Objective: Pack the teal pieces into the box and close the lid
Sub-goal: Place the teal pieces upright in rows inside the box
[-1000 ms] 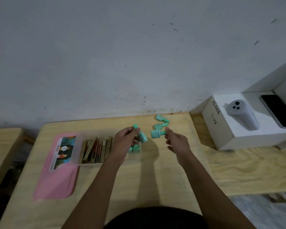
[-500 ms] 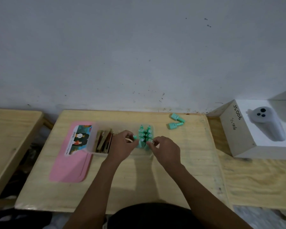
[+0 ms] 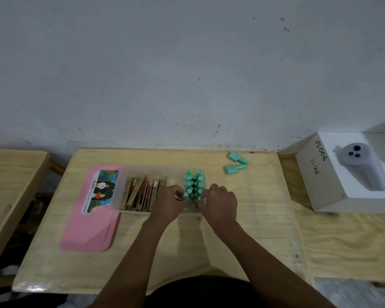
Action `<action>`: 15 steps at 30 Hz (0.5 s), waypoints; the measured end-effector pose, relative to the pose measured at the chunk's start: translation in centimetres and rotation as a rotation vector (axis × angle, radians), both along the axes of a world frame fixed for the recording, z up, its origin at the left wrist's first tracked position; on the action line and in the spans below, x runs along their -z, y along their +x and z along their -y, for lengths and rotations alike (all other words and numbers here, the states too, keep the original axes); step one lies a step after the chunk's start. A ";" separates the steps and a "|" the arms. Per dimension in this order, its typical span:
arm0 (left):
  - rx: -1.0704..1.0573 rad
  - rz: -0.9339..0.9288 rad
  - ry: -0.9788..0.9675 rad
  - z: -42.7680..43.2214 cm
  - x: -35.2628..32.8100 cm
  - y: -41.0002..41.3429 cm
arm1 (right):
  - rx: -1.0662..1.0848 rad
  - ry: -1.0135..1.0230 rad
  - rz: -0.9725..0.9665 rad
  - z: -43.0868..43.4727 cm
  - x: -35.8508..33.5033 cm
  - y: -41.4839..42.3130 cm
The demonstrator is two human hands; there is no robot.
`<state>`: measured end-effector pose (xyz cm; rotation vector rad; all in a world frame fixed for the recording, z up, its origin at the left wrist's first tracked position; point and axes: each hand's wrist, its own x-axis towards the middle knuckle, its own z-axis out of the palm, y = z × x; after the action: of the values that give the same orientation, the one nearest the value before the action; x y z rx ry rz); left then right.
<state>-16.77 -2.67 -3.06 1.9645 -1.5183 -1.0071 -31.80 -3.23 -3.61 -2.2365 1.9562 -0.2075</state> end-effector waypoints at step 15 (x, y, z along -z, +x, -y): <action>0.002 -0.016 -0.017 -0.1 1.6 -1.1 | -0.023 0.087 0.189 -0.7 -0.4 -1.3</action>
<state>-17.83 -2.55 -4.64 1.9391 -1.5159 -1.0048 -33.14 -2.53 -3.16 -2.1006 1.8056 -0.3119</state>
